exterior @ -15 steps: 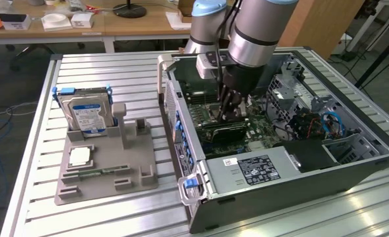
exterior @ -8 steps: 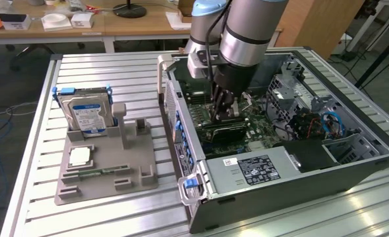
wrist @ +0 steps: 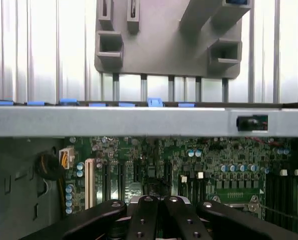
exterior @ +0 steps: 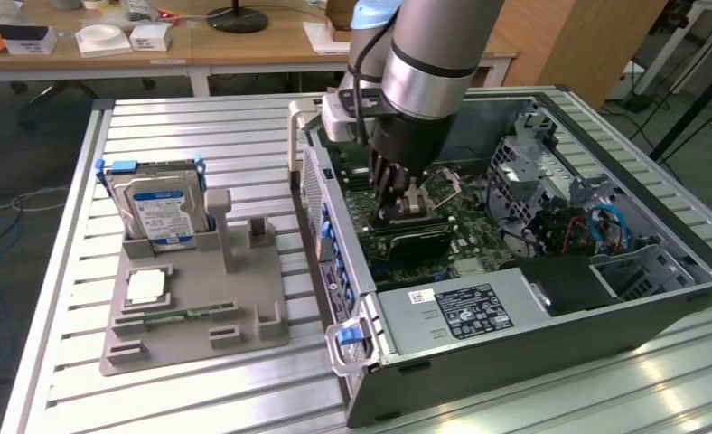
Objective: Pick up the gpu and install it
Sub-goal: 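Press down on the gpu until it lock into place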
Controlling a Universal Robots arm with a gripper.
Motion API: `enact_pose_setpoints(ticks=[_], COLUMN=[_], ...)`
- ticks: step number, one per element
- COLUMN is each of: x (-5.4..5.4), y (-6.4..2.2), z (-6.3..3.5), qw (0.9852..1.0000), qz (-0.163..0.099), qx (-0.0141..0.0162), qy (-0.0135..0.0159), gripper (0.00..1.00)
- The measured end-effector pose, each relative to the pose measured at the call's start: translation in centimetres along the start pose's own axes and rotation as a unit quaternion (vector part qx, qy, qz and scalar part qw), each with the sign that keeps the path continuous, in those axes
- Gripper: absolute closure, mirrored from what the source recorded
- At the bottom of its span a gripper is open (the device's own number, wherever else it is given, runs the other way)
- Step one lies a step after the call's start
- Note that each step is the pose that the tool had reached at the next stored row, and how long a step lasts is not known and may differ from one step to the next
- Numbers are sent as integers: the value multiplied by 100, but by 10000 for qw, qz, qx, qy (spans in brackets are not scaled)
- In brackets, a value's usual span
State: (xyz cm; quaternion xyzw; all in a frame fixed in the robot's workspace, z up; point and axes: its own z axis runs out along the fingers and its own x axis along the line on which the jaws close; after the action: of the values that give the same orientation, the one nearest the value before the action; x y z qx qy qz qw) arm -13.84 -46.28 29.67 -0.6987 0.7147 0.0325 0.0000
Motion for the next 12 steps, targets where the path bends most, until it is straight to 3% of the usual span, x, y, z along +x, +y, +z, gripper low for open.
enact_pose_setpoints(ticks=[8, 12], x=[4, 4], y=[206, 251], z=[-14, -19], qw=[10000, 10000], qz=[1, 3], qx=[-30, -71], qy=[0, 1], gripper=[89, 89])
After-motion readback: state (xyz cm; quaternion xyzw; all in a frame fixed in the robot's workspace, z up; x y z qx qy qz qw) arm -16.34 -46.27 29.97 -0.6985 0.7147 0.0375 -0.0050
